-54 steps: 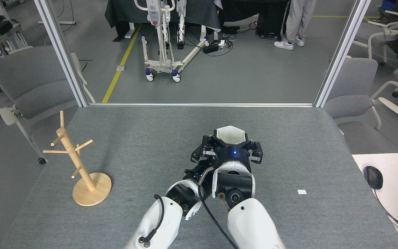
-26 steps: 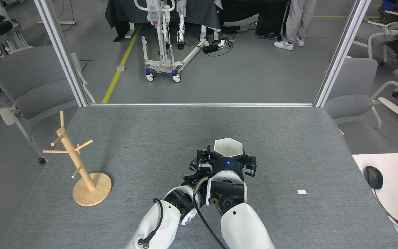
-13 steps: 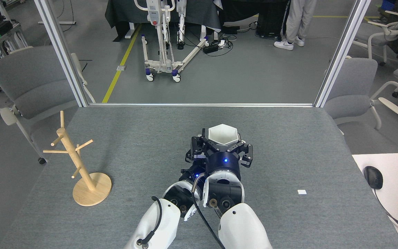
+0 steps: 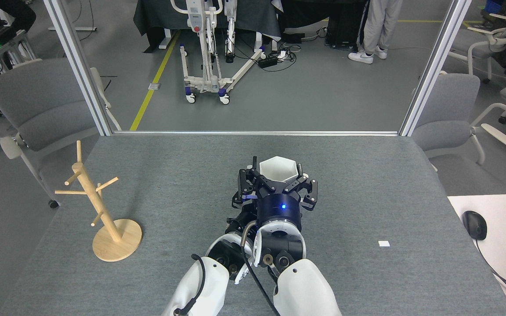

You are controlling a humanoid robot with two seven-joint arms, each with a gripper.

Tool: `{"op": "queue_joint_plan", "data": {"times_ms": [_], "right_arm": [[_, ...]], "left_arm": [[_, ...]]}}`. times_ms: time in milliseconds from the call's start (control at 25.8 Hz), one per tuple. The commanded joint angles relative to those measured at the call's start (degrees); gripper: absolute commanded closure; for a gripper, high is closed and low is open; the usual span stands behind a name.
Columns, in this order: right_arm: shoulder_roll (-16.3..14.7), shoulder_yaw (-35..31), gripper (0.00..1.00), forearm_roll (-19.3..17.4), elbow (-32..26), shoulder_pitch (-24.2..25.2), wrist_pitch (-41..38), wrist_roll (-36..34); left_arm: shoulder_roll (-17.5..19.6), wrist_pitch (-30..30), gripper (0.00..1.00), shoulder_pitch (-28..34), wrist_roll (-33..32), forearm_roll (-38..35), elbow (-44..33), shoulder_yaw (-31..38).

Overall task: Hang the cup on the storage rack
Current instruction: 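Release the cup from the right gripper and withdraw it, then carry the cup with the left gripper toward the wooden mug stand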

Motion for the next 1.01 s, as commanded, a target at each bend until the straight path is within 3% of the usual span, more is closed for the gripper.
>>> {"op": "queue_joint_plan", "data": {"times_ms": [0, 232, 503, 619, 697, 851, 967], "right_arm": [[0.09, 0.05, 0.01, -1.69, 0.11, 0.02, -5.78, -16.20], [0.09, 0.05, 0.02, -1.77, 0.11, 0.38, -5.78, -20.34], [0.09, -1.71, 0.01, -6.25, 0.11, 0.29, -5.78, -30.36], [0.09, -4.61, 0.02, -7.48, 0.02, 0.20, -5.78, -31.15], [0.09, -8.12, 0.02, -11.00, -0.07, -0.50, -6.04, -31.15], [-1.06, -18.41, 0.02, -21.99, 0.02, -2.96, -8.68, -30.80], [-6.15, -28.34, 0.01, -30.07, 3.10, -3.32, -19.23, -30.18]], "left_arm": [[0.00, -15.75, 1.00, 0.02, -0.25, 0.00, 0.60, -0.05], [-0.09, -15.66, 1.00, 0.02, -0.25, 0.00, 0.86, -0.05], [-0.09, -15.66, 1.00, 0.10, -0.16, 0.09, 0.86, -0.05], [0.00, -15.58, 1.00, 0.89, 0.10, 0.00, 0.51, -0.05], [0.17, -15.49, 1.00, 2.12, 0.19, -0.09, 0.16, 0.39], [2.90, -14.34, 1.00, 5.99, 0.37, -0.09, -4.06, 2.23], [6.94, -13.38, 1.00, 10.12, 0.37, -0.09, -10.74, 2.85]]}}
